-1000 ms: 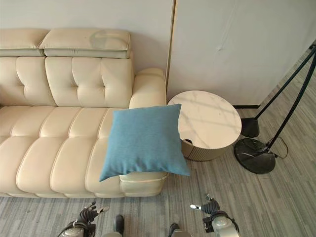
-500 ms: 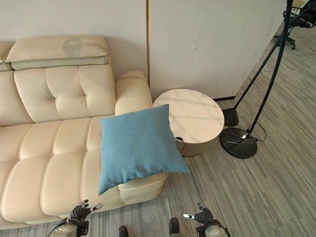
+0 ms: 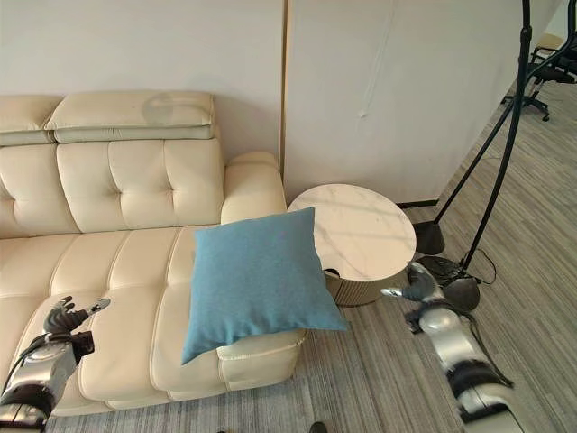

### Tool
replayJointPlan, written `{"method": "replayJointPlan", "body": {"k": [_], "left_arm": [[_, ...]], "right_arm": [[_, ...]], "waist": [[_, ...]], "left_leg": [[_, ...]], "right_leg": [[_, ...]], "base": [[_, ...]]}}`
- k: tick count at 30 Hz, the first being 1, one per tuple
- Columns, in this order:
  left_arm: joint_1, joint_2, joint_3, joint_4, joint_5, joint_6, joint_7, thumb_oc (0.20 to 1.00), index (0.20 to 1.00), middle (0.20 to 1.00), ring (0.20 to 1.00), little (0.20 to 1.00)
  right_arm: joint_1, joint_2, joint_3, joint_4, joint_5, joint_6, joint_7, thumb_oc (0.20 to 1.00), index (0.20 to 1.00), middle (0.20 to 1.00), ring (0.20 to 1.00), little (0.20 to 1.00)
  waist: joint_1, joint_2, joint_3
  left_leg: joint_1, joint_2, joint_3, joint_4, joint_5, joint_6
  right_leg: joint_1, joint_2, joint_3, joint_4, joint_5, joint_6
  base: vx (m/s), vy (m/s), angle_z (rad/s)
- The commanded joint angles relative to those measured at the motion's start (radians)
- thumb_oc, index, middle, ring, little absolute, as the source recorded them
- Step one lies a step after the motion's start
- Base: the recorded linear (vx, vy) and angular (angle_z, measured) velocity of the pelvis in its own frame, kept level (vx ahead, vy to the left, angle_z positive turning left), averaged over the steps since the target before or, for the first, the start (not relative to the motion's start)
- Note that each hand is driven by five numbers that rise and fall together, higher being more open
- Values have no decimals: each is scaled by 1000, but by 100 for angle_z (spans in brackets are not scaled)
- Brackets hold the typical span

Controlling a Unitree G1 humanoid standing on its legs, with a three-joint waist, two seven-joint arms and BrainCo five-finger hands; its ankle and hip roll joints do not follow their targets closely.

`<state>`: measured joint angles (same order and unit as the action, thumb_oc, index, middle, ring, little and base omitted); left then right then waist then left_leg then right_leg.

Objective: Pick up all the scattered cushions and arrange them neatly on the sofa.

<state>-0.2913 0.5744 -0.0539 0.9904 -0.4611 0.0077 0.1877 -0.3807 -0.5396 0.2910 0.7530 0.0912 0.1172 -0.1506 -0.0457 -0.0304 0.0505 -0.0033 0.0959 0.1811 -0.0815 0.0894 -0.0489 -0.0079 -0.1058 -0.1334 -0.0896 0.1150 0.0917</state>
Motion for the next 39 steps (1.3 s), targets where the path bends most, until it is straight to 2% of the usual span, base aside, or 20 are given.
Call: {"method": "replayJointPlan", "body": {"k": [1,2,8,16,23,30,39], "left_arm": [[-40,-30,-25,37,-47,-6,-20,1000,1000,1000,1000,1000],[-88,-63,-55,53,-79,-9,-11,1000,1000,1000,1000,1000],[-212,-118,-122,84,-133,-26,23,1000,1000,1000,1000,1000],[-336,-109,-166,48,-184,-67,52,1000,1000,1000,1000,1000],[-423,-26,-198,-4,-166,-77,30,1000,1000,1000,1000,1000],[-485,59,-223,66,-147,-73,3,1000,1000,1000,1000,1000],[-456,70,-215,93,-146,-67,-14,1000,1000,1000,1000,1000]], "right_arm": [[-12,71,20,76,39,6,-14,1000,1000,1000,1000,1000],[-79,128,41,148,66,8,-37,1000,1000,1000,1000,1000],[-219,203,102,222,93,10,-85,1000,1000,1000,1000,1000],[-398,197,161,226,106,7,-122,1000,1000,1000,1000,1000],[-542,115,256,217,-1,43,-94,1000,1000,1000,1000,1000],[-659,16,293,407,-37,67,-46,1000,1000,1000,1000,1000],[-715,-24,320,428,-19,63,-23,1000,1000,1000,1000,1000]], "waist": [[4,-24,59],[7,-20,75],[14,-17,135],[22,-30,174],[24,-51,197],[28,-74,204],[26,-99,203]], "left_leg": [[-7,-31,-44,-6,-89,-11],[-46,-32,-46,-6,-82,-9],[-140,-32,-51,-6,-56,-8],[-212,-34,-48,0,-35,-13],[-219,-34,-45,1,-29,-17],[-208,-33,-48,-2,-33,-19],[-192,-25,-41,-6,-36,-21]], "right_leg": [[-8,-9,11,19,-141,42],[-51,-9,17,20,-134,40],[-158,-7,32,37,-115,35],[-238,-7,41,53,-98,32],[-241,-11,38,52,-95,35],[-231,-10,36,46,-86,41],[-223,-1,40,41,-86,41]], "base": [[-85,29,5],[-85,29,5],[-75,14,1],[-9,12,-3],[8,2,-3],[1,-2,0],[5,-5,-1]]}}
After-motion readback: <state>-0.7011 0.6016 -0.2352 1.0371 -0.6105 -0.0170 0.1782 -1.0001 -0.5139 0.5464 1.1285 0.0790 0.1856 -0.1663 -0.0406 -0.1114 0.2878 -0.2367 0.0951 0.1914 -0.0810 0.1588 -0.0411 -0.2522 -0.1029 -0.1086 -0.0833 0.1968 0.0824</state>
